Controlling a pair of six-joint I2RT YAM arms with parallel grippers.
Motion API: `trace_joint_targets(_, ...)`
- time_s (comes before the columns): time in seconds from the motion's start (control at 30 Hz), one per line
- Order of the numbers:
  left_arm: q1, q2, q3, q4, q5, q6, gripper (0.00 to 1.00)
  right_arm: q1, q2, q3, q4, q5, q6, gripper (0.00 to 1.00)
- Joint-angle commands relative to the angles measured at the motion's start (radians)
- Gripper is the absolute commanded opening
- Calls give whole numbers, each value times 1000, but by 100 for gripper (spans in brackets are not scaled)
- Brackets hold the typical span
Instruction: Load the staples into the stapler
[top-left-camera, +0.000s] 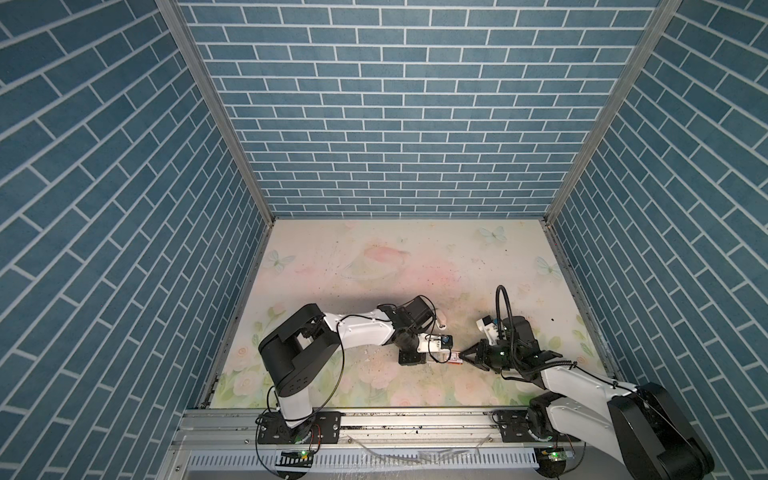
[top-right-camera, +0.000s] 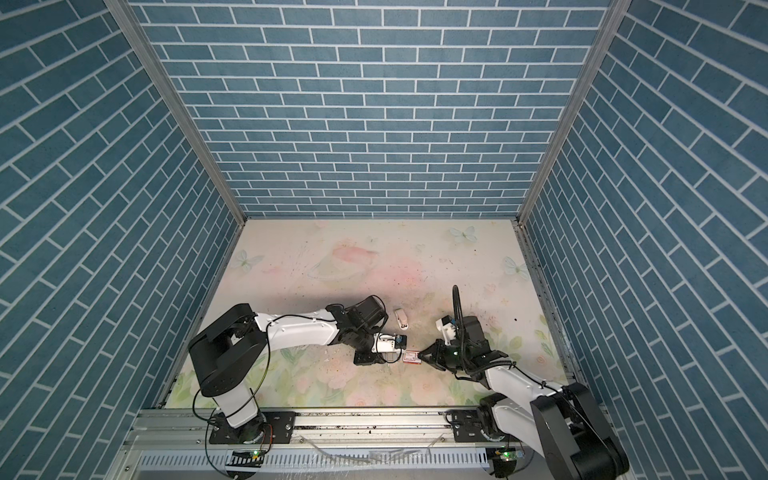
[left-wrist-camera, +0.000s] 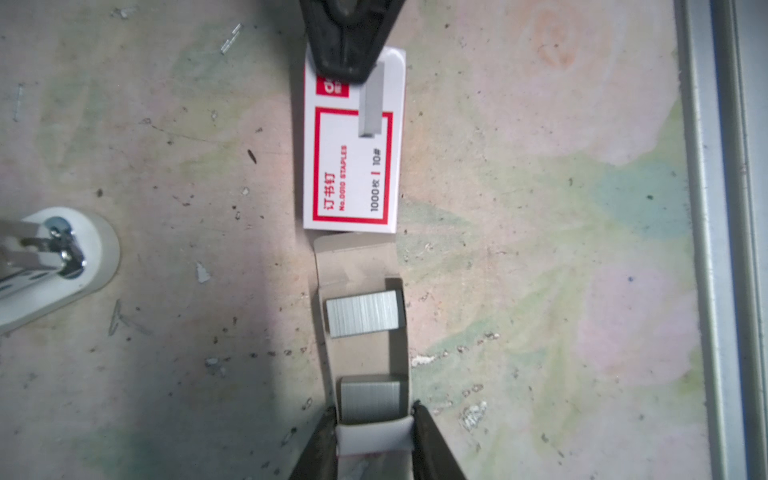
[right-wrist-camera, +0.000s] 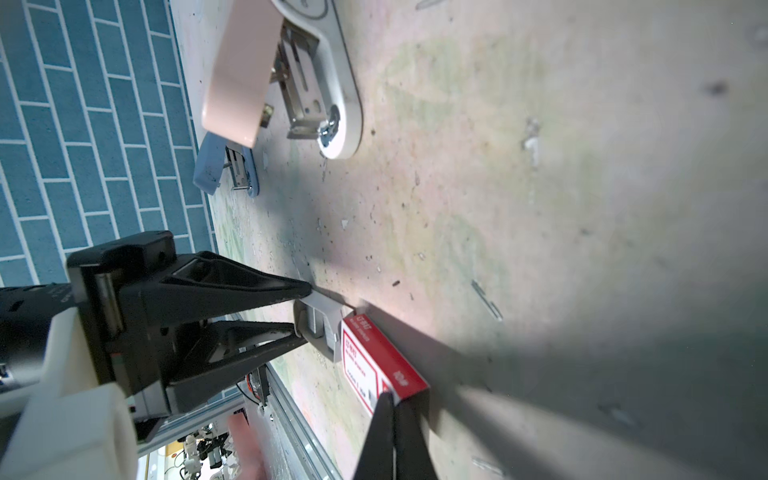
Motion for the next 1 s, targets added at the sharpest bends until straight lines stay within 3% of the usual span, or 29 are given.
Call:
trace_joint_targets(0.0,2,28,-21,-66,-4,6,31,-6,-35,7,-94,47,-33,15)
trace_joint_targets(0.13,1,24,-24,-63,-2,5,38,-8,-42,11,-113,52,-34,34)
trace_joint_targets(0.27,1,21,-27,-61,-2,6,45,-8,-60,31,-154,91,-39,42)
trace_joint_targets(0.53,1,6,-23,-62,-9,13,55,-12,-156,64,-221,166,-46,46)
trace_joint_targets(0.77,2,2,-18,-70,-8,16,64,-14,-163,79,-223,157,-53,46)
trace_joint_targets(0.97,5,-52,5,-136,16,33,85,-13,-223,118,-298,216,-81,46)
